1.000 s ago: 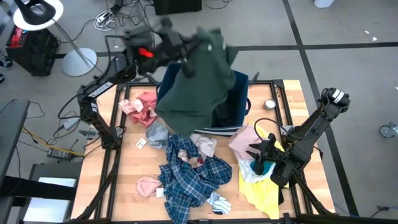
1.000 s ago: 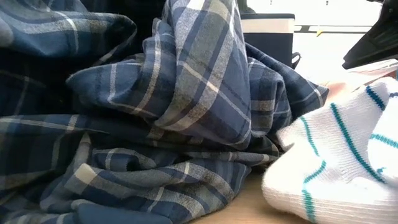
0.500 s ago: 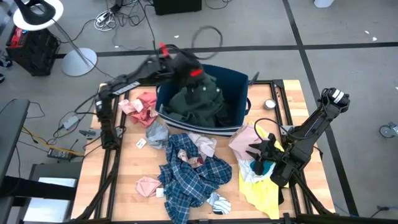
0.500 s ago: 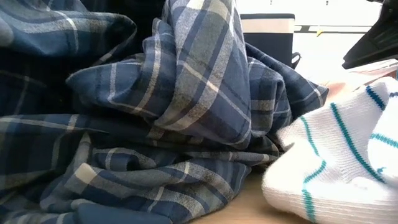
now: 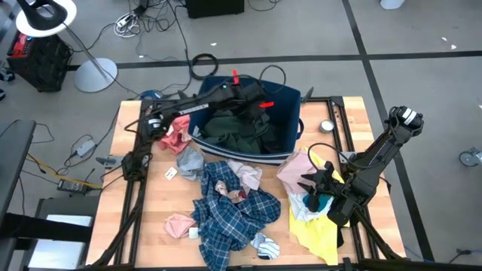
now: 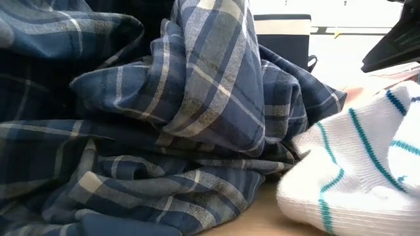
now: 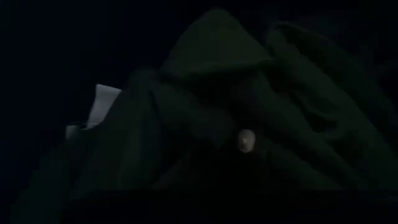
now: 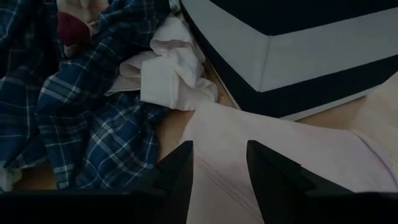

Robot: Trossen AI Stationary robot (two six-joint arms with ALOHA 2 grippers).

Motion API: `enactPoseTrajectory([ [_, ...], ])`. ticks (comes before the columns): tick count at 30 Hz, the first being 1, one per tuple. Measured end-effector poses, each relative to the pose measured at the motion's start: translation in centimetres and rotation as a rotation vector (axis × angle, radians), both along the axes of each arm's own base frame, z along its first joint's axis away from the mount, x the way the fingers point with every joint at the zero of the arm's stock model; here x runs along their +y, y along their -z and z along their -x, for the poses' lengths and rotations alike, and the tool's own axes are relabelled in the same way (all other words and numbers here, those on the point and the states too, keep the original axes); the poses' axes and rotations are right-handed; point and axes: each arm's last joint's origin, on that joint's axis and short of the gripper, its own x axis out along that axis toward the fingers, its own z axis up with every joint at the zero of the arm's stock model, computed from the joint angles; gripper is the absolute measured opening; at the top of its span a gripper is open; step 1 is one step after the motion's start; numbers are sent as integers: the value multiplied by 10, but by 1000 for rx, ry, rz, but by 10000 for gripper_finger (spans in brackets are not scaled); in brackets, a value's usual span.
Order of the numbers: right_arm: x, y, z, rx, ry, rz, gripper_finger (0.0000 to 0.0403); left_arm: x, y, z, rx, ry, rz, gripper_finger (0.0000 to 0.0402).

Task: Sort clothes
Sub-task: Put the green shirt into the blue bin, then adjust the blue bin

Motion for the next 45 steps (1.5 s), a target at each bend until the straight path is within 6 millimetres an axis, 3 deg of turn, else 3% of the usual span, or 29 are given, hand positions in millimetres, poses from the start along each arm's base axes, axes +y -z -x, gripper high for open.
enactPoseTrajectory([
  [8, 0, 0, 0, 3, -1, 4, 151, 6, 20, -9, -22, -15, 145, 39],
  [15, 0, 0, 0, 3, -1, 4, 151, 10, 20, -11, -50, -37, 127, 116],
  [19, 0, 0, 0, 3, -1, 4, 151, 12, 14, -11, -58, -46, 91, 136],
  [31, 0, 0, 0, 4, -1, 6, 151, 6, -32, 3, -91, -41, 56, 137],
  [45, -1, -2, -3, -57, 31, 11, 151, -43, -116, 55, -215, 30, 28, 137],
])
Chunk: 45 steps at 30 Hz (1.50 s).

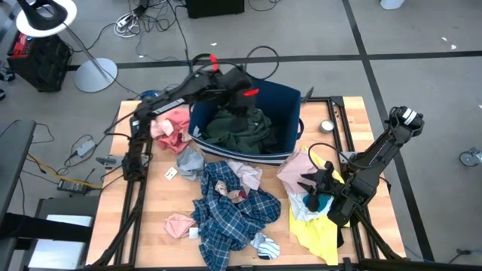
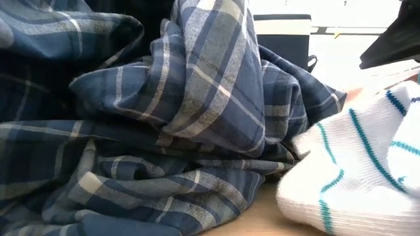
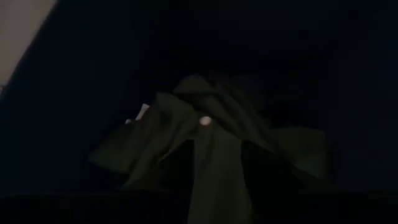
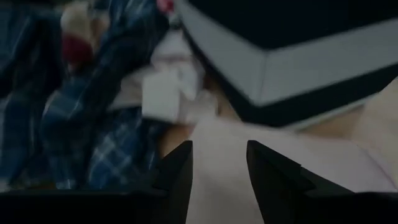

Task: Sort clothes
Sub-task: Adjust the blue bin, then put the pink underwear into the blue bin

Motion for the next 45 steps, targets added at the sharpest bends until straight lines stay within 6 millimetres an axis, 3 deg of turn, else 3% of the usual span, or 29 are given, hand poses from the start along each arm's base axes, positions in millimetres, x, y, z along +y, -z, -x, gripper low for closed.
enactPoseTrajectory([
  [3, -6, -2, -8, -38, 44, 38, 151, -17, -16, 14, -18, 26, 1, 137],
  [10, -23, -6, -41, 61, 6, 73, 151, -59, -45, 46, -48, 69, 33, 137],
  [16, -41, -16, -68, 76, -70, 144, 147, -98, -55, 63, -36, 166, 39, 137],
  [20, -59, -16, -77, 117, -62, 149, 135, -124, -50, 71, -29, 224, 60, 137],
  [24, -72, -16, -81, 148, -28, 184, 123, -149, -35, 79, -67, 267, 81, 137],
  [30, -94, -16, -87, 185, 38, 221, 114, -170, 6, 107, -130, 190, 58, 137],
  [39, -125, -16, -91, 214, 125, 204, 114, -175, 69, 170, -284, 1, 117, 137],
  [45, -120, -19, -91, 183, 48, 144, 114, -174, 119, 210, -402, -81, 184, 137],
])
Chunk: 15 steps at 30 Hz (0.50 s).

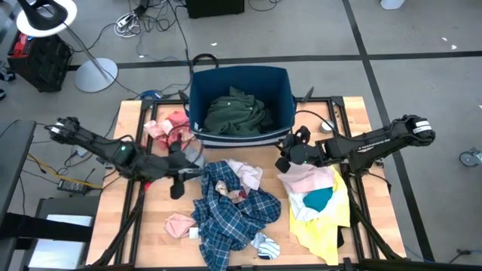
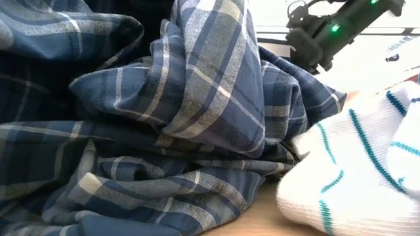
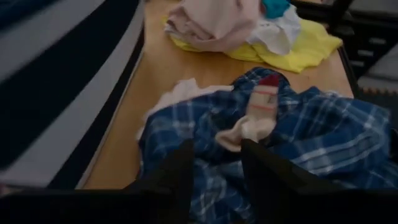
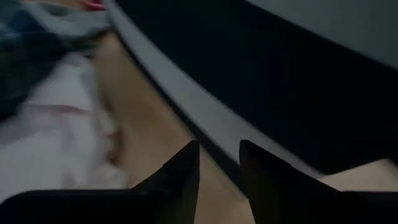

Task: Sort clothes
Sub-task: Put the pink underwear into the blue bin

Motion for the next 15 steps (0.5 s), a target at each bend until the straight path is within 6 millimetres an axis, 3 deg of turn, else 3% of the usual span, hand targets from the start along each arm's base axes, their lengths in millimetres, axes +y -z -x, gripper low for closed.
enactPoseTrajectory([
  [7, 23, -15, 16, -81, -123, -126, 114, 6, 43, 21, -84, -30, 20, 137],
  [15, 40, -34, 61, -111, -210, -352, 110, 9, 77, 26, -52, -47, -3, 137],
])
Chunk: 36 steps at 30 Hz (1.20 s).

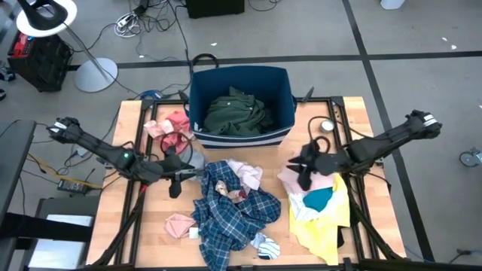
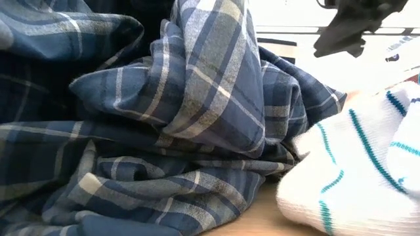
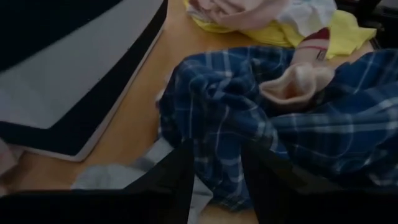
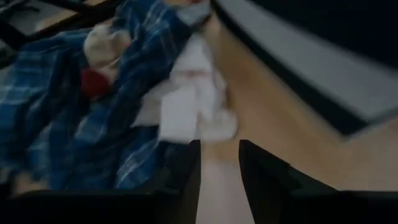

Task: Sort clothes
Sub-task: Put the pink underwear into the blue bin

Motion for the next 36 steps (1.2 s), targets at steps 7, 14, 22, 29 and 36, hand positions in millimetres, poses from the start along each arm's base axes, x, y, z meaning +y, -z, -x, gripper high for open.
enactPoseTrajectory([
  [7, 10, -14, 33, 187, 14, -154, 96, 0, 4, 0, -12, -12, -10, 137],
  [14, 21, -14, 38, 322, -25, -146, 88, 1, 4, 0, -17, -29, -19, 137],
  [22, 27, 15, 26, 483, -68, -27, 91, 1, 4, 0, -22, -45, -28, 137],
  [29, 34, 33, 12, 570, -104, 18, 68, 2, 4, 0, -22, -50, -31, 137],
  [36, 37, 31, 8, 530, -118, -9, 6, 2, 4, 0, -17, -40, -49, 137],
])
